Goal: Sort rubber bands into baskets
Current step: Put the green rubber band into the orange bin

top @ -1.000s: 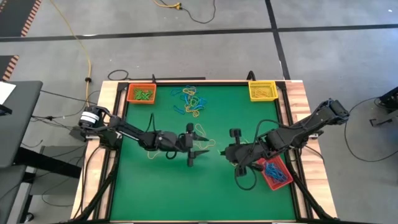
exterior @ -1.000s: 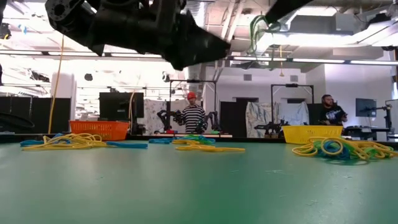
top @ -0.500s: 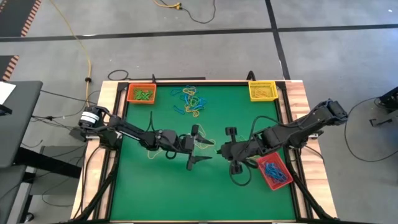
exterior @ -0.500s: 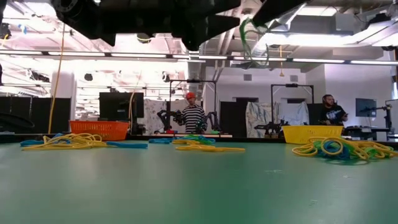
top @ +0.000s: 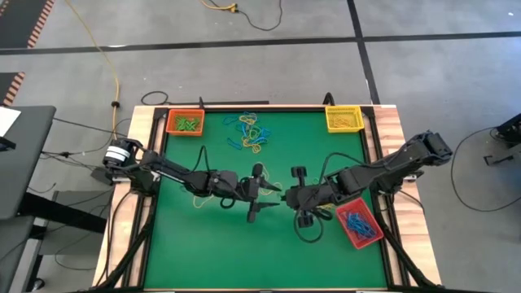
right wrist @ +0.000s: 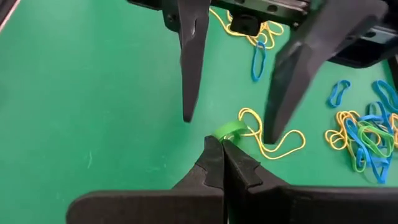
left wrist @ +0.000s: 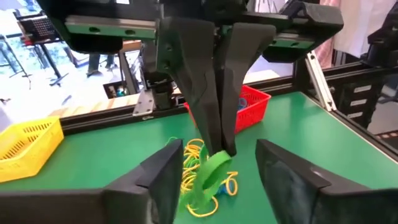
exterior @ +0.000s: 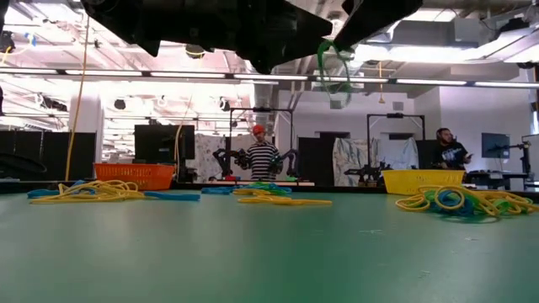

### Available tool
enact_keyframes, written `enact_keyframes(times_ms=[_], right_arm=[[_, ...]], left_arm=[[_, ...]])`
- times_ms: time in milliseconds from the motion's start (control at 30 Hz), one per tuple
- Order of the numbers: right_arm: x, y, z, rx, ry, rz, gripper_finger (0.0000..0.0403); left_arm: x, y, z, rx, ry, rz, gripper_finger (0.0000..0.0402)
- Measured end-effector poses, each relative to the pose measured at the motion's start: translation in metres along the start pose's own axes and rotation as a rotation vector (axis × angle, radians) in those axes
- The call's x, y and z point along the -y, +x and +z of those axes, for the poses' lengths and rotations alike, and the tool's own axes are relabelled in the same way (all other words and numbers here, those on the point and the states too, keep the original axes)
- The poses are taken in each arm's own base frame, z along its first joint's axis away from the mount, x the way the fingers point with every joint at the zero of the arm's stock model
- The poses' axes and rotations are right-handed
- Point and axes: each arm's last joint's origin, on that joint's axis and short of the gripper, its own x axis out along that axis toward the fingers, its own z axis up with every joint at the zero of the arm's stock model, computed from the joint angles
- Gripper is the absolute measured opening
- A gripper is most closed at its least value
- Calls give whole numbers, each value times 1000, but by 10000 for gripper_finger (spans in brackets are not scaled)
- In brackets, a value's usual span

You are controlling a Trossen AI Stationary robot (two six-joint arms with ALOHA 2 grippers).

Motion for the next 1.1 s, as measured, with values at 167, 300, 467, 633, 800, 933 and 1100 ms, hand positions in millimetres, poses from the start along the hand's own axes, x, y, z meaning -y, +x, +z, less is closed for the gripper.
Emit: enact_keyframes(times_ms=[167, 300, 467, 633, 800, 933, 1100], right_arm=[[0, 0, 0, 1, 1, 0, 17], [0, 0, 0, 1, 0, 0, 18], [0, 0, 0, 0, 0, 0, 18], [0, 0, 0, 0, 0, 0, 18], [0, 0, 0, -3, 6, 0, 18], [1, 0, -3, -32, 31, -3, 26], [1, 0, -8, -77, 57, -6, 39]], left_arm=[[0, 0, 0, -5, 17, 3, 133], [0, 0, -2, -25, 25, 0, 94], [1, 0, -5, -53, 27, -4, 63], [1, 0, -6, -60, 29, -5, 40], [1, 0, -6, -63, 46, -7, 15], [1, 0, -6, -64, 52, -7, 2], [1, 0, -6, -64, 53, -7, 1]])
